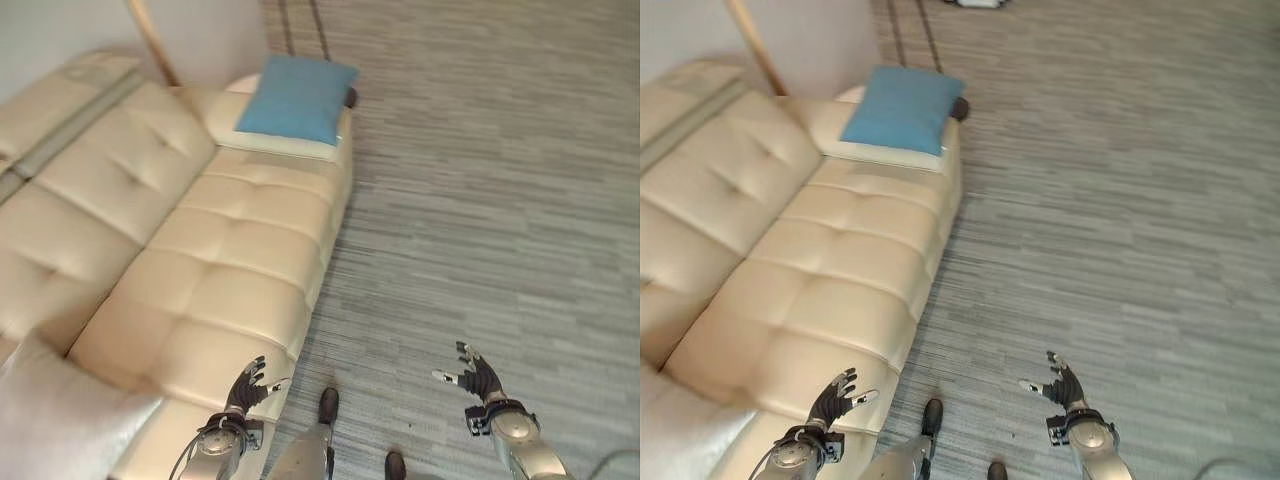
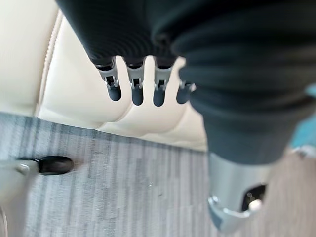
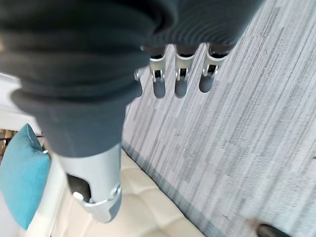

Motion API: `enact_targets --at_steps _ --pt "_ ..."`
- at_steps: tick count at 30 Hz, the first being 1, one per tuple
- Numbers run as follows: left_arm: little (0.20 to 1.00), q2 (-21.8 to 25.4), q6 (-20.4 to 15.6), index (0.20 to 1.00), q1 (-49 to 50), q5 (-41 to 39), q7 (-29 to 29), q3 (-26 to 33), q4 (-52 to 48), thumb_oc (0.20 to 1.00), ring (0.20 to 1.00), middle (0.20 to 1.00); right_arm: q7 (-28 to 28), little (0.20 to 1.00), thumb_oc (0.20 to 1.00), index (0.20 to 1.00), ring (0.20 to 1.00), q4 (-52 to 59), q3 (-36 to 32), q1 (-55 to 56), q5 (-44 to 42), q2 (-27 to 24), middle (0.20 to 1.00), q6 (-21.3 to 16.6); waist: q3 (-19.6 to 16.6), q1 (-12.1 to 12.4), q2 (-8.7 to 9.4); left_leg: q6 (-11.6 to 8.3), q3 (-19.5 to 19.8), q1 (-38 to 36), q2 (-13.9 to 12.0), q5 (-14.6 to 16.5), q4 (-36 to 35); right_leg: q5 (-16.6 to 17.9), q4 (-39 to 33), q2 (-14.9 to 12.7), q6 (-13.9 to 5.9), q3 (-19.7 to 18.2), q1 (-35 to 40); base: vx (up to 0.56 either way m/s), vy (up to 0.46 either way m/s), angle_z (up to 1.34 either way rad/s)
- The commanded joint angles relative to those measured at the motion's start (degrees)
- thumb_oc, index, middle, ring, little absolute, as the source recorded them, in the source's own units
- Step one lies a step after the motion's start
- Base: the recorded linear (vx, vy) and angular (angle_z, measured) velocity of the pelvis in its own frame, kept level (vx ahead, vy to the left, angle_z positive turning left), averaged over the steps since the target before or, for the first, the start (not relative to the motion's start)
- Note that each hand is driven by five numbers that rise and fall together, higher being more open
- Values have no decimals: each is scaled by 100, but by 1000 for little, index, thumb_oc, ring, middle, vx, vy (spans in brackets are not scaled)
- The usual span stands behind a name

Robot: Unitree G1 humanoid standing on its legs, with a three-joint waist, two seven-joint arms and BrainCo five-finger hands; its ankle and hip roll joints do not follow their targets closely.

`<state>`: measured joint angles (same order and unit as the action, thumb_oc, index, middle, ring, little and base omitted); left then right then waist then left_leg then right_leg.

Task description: Pick up all the scattered cushions and arrange them neatly on the sofa.

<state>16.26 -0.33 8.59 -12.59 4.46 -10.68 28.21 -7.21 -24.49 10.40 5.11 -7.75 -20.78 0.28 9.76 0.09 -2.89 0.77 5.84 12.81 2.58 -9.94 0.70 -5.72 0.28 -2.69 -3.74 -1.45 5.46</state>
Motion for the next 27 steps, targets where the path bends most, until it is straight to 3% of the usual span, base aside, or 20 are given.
enact_targets --at_steps 1,2,3,5,7,9,10,12,14,17,19,20,21,24,26,27 --pt "1000 314 -199 1000 -194 -98 -72 137 -303 1000 1000 1000 97 1000 1000 1000 1000 364 64 -332 80 67 1000 -156 -69 185 285 -219 -284 27 -55 733 267 -388 395 -176 -229 69 -233 381 237 -30" --pt "1000 342 -175 1000 -196 -82 -80 161 -300 1000 1000 1000 118 1000 1000 1000 1000 343 61 -322 96 104 1000 -144 -69 193 315 -152 -344 -18 -58 804 288 -393 649 -193 -278 40 -324 374 242 -32" --pt "1000 388 -161 1000 -239 -82 -61 206 -310 1000 1000 1000 164 1000 1000 1000 1000 296 71 -348 119 157 1000 -124 0 166 327 -44 -473 -145 -95 934 307 -257 1329 -222 -429 30 -697 188 118 -76" --pt "1000 439 -172 1000 -258 -87 -54 225 -344 1000 1000 1000 167 1000 1000 1000 1000 310 45 -316 128 180 1000 -123 54 114 321 27 -630 -285 -131 1024 281 9 1828 -300 -593 157 -985 152 98 -79" --pt "1000 442 -171 1000 -288 -60 -60 237 -377 1000 1000 1000 178 1000 1000 1000 1000 312 24 -254 160 250 1000 -127 91 85 283 66 -766 -503 -185 1113 177 214 2253 -429 -634 421 -1359 157 72 -29" --pt "1000 429 -170 1000 -338 -72 -66 233 -437 1000 1000 1000 173 1000 1000 1000 1000 305 -12 -267 138 268 1000 -118 122 36 255 57 -837 -681 -203 1202 90 221 2029 -521 -576 714 -1603 243 16 -35" --pt "1000 419 -187 1000 -399 -94 -80 191 -488 1000 1000 1000 145 1000 1000 1000 1000 281 -29 -302 115 228 1000 -110 186 -52 244 39 -896 -886 -181 1332 37 295 1461 -483 -517 919 -1762 300 -42 -27" --pt "1000 420 -194 1000 -416 -96 -82 171 -497 1000 1000 1000 131 1000 1000 1000 1000 287 -35 -285 107 222 1000 -106 209 -87 260 32 -904 -954 -156 1377 32 372 1186 -445 -514 950 -1810 241 -65 -17" --pt "1000 377 -218 1000 -551 -89 -48 142 -472 1000 1000 1000 79 1000 1000 1000 1000 287 -55 -280 94 250 1000 -100 281 -188 304 -19 -879 -1207 -100 1553 4 683 412 -425 -590 1220 -2095 304 -119 -9" --pt "1000 350 -253 1000 -609 16 -75 106 -483 1000 1000 1000 69 1000 1000 1000 1000 346 -83 -183 147 254 1000 -105 231 -288 327 -63 -820 -1448 -68 1728 -73 830 46 -405 -630 1253 -2058 282 -123 13" --pt "1000 252 -261 1000 -649 -47 -38 80 -373 1000 1000 1000 59 1000 1000 1000 1000 317 -86 -122 95 285 1000 -144 145 -331 335 -99 -795 -1616 -98 1844 -64 937 162 -390 -539 1173 -2010 331 -141 45" --pt "1000 188 -249 1000 -682 -125 -21 50 -300 1000 1000 1000 42 1000 1000 1000 1000 295 -83 -132 56 279 1000 -156 90 -359 320 -139 -780 -1700 -163 1926 -37 923 212 -370 -487 1161 -1969 575 -308 61" --pt "1000 50 -206 1000 -744 -340 29 -14 -108 1000 1000 1000 17 1000 1000 1000 1000 208 -69 -102 -37 244 1000 -191 -24 -422 272 -327 -770 -1709 -378 1971 412 750 263 -253 -312 1222 -1763 561 -336 51" --pt "1000 3 -195 1000 -775 -465 69 -63 -72 1000 1000 1000 -3 1000 1000 1000 1000 219 -65 -121 -135 169 1000 -212 -4 -392 295 -462 -724 -1380 -434 1601 1482 579 197 -115 -128 1197 -1481 320 -215 34" --pt "1000 20 -181 1000 -797 -432 43 -95 -42 1000 1000 1000 -18 1000 1000 1000 1000 232 -139 -101 -188 70 1000 -213 67 -288 425 -369 -817 -655 -450 1482 2030 344 123 -163 -30 1176 -1148 434 -139 -9" --pt "1000 18 -167 1000 -764 -383 39 -90 -31 1000 1000 1000 -24 1000 1000 1000 1000 230 -160 -100 -196 35 1000 -220 70 -195 481 -283 -850 -447 -388 1716 1641 235 54 -195 -81 1141 -944 588 -26 25"
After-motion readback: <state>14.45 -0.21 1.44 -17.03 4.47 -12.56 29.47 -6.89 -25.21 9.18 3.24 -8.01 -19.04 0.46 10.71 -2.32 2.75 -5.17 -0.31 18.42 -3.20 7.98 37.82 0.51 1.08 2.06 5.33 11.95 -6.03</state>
